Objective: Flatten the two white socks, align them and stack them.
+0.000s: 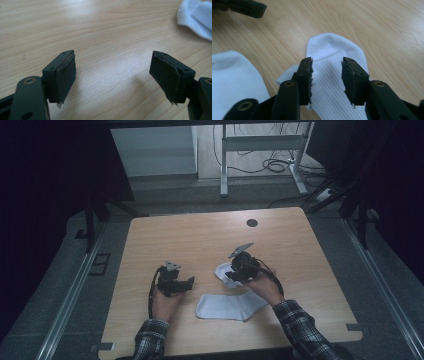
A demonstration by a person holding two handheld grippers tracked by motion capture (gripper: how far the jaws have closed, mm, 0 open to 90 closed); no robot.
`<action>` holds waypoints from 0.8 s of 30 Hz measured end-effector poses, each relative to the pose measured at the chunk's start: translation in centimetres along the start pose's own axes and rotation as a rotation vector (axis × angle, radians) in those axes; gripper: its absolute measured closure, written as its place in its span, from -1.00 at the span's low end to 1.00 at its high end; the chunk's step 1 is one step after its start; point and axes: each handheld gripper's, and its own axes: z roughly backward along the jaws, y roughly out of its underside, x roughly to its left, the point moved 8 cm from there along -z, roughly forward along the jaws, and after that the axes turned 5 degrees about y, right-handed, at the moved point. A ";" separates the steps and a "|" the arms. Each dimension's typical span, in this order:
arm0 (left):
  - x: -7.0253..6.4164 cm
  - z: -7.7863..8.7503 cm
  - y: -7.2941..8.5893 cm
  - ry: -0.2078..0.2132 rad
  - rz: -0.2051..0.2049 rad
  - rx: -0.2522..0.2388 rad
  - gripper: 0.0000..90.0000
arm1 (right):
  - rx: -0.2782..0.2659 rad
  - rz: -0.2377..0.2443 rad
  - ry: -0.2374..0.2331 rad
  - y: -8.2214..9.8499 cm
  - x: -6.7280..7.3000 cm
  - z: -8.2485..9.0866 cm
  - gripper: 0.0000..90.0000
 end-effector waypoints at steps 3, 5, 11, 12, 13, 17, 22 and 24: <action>-0.6 -0.2 -0.9 0.019 -0.014 -0.013 -0.52 | -0.023 -0.028 0.005 0.3 -1.1 1.4 0.45; -1.2 -0.4 -1.4 0.028 -0.025 -0.016 -0.52 | -0.024 -0.045 0.008 0.9 -1.8 2.0 0.60; -3.0 -1.8 -3.0 0.054 -0.046 -0.006 -0.55 | 0.020 -0.093 -0.021 4.2 -2.8 1.3 0.75; -3.3 -2.1 -3.2 0.055 -0.054 -0.003 -0.55 | 0.028 -0.094 -0.023 4.7 -2.9 1.0 0.75; -3.6 -2.3 -3.5 0.061 -0.054 -0.004 -0.55 | 0.036 -0.097 -0.024 5.1 -3.0 0.8 0.75; -4.9 -3.5 -4.6 0.078 -0.073 0.007 -0.58 | 0.052 -0.107 -0.030 6.5 -3.5 0.5 0.75; -6.4 -5.4 -5.4 0.084 -0.091 0.031 -0.59 | 0.036 -0.120 -0.038 7.1 -4.2 0.8 0.74; -6.8 -6.3 -5.5 0.074 -0.100 0.049 -0.59 | 0.031 -0.121 -0.042 7.2 -4.3 0.8 0.74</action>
